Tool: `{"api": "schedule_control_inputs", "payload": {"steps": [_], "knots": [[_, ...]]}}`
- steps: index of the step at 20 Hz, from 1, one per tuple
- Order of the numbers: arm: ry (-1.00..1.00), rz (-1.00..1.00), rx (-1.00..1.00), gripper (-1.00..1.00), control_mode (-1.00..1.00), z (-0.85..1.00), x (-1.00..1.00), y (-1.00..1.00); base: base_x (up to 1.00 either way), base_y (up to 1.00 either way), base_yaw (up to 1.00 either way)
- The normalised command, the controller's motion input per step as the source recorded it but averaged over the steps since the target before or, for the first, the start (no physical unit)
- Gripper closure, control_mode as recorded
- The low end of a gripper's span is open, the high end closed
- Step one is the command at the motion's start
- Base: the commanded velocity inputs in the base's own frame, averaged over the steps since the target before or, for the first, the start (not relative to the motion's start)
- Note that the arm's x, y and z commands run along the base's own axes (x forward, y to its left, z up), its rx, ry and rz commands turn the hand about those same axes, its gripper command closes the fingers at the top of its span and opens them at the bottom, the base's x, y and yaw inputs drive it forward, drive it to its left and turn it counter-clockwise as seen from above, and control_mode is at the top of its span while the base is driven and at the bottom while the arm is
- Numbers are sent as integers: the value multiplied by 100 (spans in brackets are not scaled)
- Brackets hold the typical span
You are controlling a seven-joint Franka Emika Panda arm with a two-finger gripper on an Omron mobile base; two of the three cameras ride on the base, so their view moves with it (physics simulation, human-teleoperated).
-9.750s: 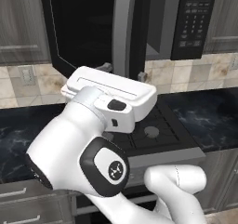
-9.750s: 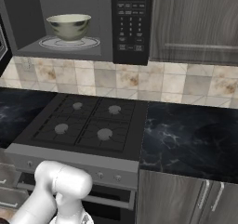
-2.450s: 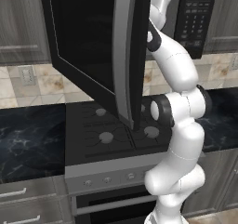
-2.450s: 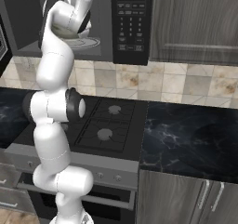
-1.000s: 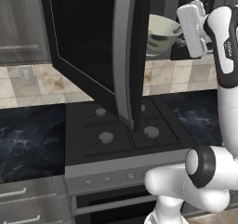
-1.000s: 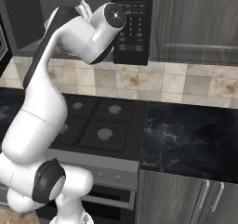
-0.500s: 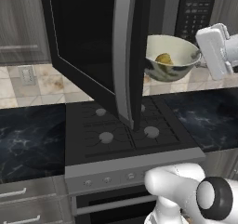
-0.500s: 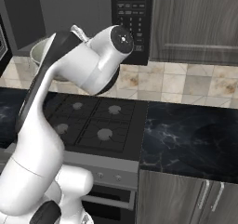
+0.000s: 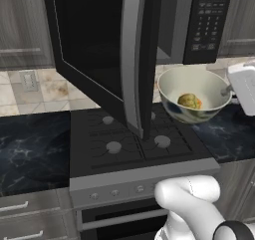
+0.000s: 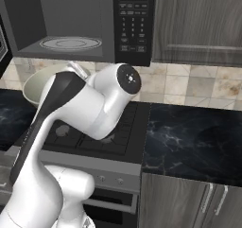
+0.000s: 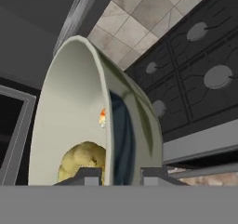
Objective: The microwave is finished heating the shrimp and squash. Take the bowl containing the food and place it on the dining counter.
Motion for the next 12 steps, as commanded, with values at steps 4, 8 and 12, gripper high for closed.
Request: {"api": "schedule_control_inputs", "payload": {"steps": [4, 8, 12], "knots": [[0, 0, 0, 100, -100, 0, 0, 0, 0, 0, 0], [0, 0, 0, 100, -100, 0, 0, 0, 0, 0, 0], [0, 0, 0, 100, -100, 0, 0, -2, 0, 0, 0]]}}
